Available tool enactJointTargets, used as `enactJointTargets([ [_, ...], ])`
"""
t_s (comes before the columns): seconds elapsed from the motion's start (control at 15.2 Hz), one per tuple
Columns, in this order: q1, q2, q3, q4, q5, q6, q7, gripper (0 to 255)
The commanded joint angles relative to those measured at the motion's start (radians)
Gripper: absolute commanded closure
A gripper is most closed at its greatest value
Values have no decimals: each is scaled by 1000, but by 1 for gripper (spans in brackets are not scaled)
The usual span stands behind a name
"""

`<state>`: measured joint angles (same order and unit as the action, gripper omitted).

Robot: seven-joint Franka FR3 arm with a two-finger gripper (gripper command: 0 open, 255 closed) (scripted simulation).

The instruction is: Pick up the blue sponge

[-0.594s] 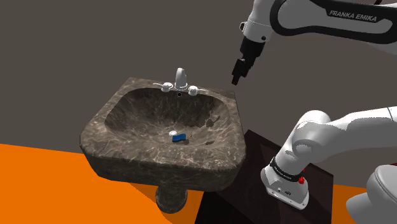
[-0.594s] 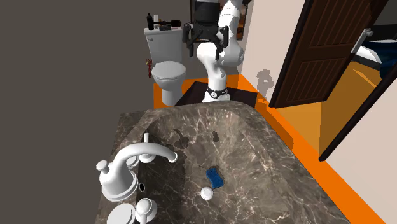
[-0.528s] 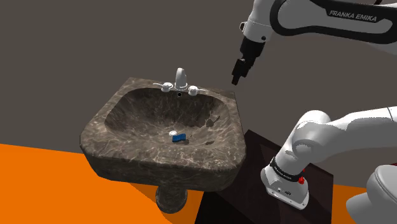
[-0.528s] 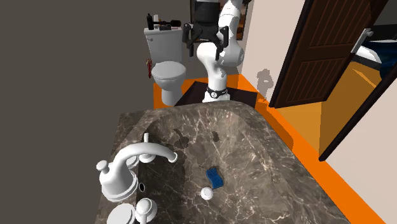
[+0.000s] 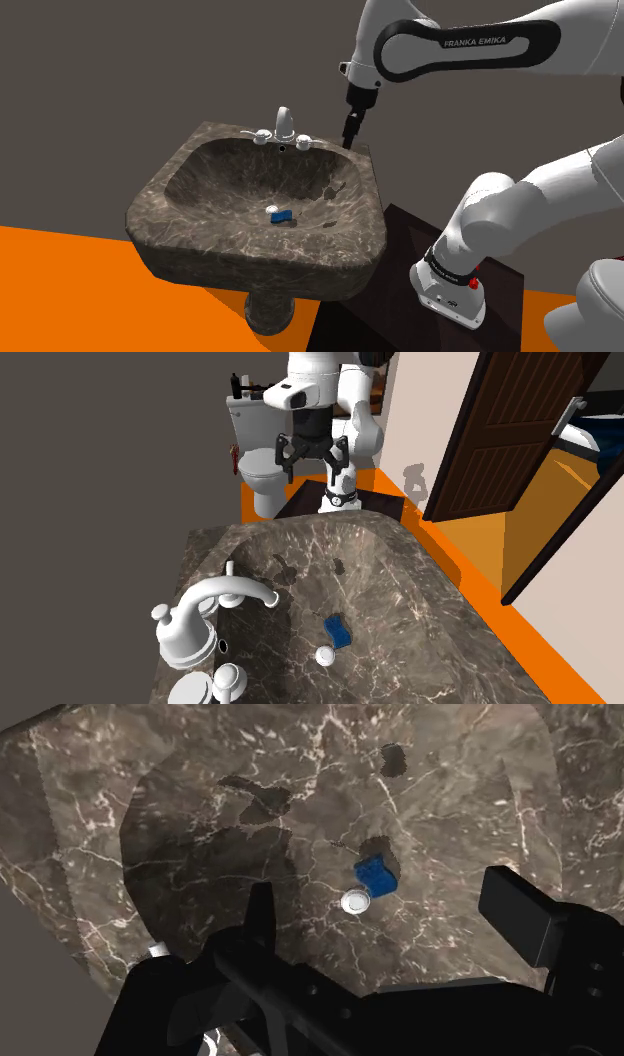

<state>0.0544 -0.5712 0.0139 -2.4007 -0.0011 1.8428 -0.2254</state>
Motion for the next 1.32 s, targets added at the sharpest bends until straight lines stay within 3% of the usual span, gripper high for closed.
enactJointTargets([
  [0.0,19,72,-7,3,-4,50,-63,0],
  [0.59,85,412,-16,80,-20,228,-327,0],
  [1.25,134,780,31,225,-64,359,-568,0],
])
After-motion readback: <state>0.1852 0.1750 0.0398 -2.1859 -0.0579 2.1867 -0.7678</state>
